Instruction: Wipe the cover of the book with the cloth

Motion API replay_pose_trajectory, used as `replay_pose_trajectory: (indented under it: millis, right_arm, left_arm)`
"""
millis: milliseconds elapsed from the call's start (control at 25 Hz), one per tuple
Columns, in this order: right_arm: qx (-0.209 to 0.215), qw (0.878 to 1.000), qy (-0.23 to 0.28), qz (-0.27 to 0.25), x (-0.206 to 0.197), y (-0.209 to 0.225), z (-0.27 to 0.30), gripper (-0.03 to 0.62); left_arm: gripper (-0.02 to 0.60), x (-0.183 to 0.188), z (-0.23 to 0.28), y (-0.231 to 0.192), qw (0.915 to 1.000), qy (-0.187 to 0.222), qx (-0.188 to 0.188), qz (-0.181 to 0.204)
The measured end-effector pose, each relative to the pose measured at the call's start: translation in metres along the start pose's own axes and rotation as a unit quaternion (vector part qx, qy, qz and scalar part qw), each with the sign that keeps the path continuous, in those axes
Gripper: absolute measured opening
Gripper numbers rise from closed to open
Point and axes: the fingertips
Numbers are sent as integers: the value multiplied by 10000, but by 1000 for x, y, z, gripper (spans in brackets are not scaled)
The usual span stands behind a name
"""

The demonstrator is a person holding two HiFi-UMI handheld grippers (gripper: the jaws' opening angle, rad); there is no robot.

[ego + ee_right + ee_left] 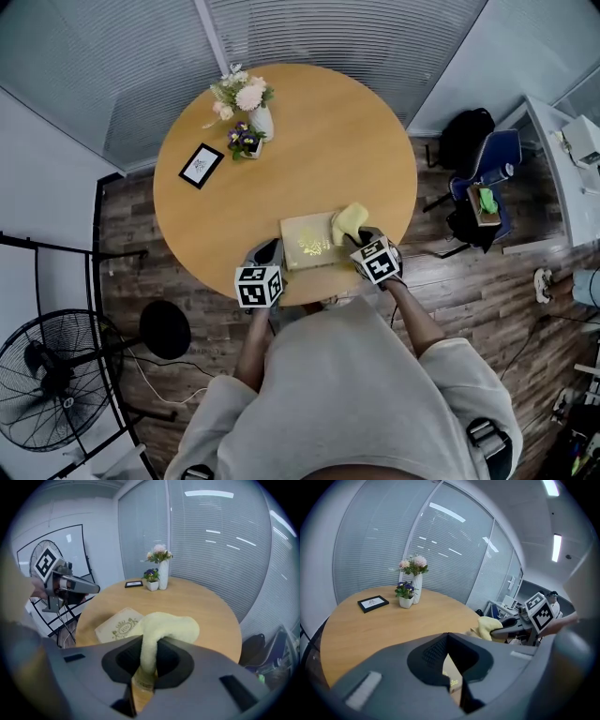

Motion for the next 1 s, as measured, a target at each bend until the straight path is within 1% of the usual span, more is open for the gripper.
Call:
replay_pose_trajectory:
  millis: [200, 360, 640, 760, 880, 1000]
  right_arm:
    - [358, 9988, 257, -234, 29, -36, 8, 60]
    - [660, 9965, 342, -373, 42, -64, 17, 60]
    - [1142, 9912, 298, -596, 50, -108, 34, 60]
    - [1293, 9887, 212, -727, 47, -122, 41, 60]
    - [1433, 9856, 231, -866, 44, -133, 52, 60]
    - [1539, 9842, 84, -867, 36, -142, 59, 60]
  left_arm:
    - [6, 0, -5, -5, 10000, 34, 88, -28]
    - [6, 0, -10, -10, 9998, 58, 171, -65]
    - [6, -4, -24, -23, 9991, 95, 377, -154]
    - [6, -7, -32, -31, 9985, 99, 497, -207]
    - [6, -11, -39, -40, 9978, 93, 609, -261]
    - [6, -15, -43, -44, 9972, 91, 678, -301]
Point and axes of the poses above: the fingertips, and each gripper's own axes: z forward along the fingers, y to its right, x out of its top, and after that the axes turned 6 degrees about y, right-handed
